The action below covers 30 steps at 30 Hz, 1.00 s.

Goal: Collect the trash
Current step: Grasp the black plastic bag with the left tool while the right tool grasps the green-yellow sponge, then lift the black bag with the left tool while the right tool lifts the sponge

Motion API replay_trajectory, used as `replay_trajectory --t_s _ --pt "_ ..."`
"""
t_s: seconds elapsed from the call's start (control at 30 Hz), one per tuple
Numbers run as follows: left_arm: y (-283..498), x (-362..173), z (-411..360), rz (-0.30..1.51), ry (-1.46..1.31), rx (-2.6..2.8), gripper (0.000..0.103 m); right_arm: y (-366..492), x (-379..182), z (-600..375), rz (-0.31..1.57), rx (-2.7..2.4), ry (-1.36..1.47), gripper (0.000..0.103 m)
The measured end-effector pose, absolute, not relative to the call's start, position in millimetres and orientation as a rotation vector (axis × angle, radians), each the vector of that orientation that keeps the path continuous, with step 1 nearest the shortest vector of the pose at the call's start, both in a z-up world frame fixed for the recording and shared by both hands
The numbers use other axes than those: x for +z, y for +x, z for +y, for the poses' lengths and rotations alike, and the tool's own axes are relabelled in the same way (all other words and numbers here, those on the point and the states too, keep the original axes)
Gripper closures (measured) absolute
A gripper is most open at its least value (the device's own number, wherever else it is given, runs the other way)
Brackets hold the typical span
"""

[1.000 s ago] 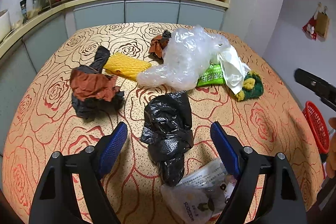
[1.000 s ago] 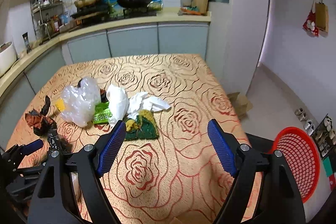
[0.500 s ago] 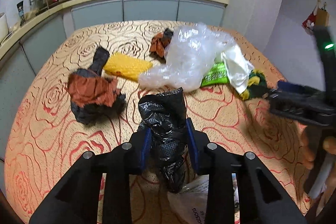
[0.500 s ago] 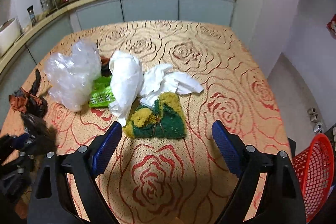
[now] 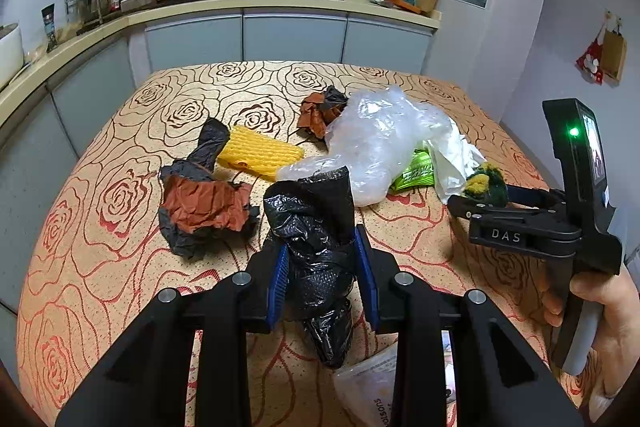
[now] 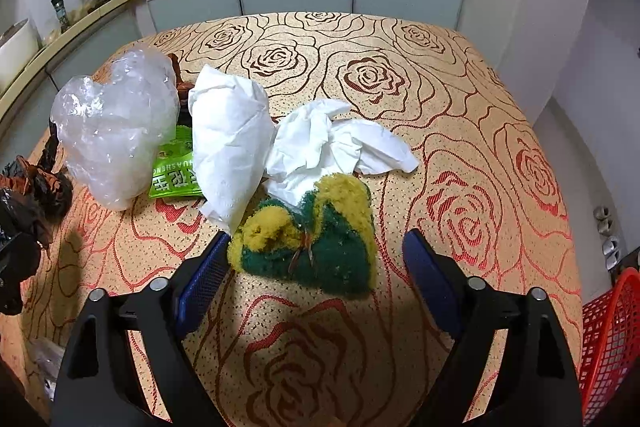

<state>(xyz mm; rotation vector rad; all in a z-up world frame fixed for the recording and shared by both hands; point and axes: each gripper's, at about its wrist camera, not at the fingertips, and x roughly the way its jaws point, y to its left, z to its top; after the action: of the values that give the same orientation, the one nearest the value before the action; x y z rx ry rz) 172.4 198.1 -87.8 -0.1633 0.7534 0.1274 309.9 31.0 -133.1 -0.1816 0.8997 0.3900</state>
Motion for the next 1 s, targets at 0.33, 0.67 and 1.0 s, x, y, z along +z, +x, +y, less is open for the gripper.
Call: replay_trajectory --t_s 0.33,0.67,1.0 --pt "167.4 -84.5 200.8 0.743 -0.169 0.149 0.074 293.7 -128.2 11.7 0.903 0.401 -0.133 0.045" --pt "160.2 -72.8 196.1 0.715 -0.163 0.152 0.074 262.0 -109.8 -6.3 0.858 0.417 -0.091 0.045" --pt "152.3 -64.0 191.5 0.699 -0.149 0.151 0.074 244.5 -119.8 -17.6 0.901 0.437 -0.095 0.045"
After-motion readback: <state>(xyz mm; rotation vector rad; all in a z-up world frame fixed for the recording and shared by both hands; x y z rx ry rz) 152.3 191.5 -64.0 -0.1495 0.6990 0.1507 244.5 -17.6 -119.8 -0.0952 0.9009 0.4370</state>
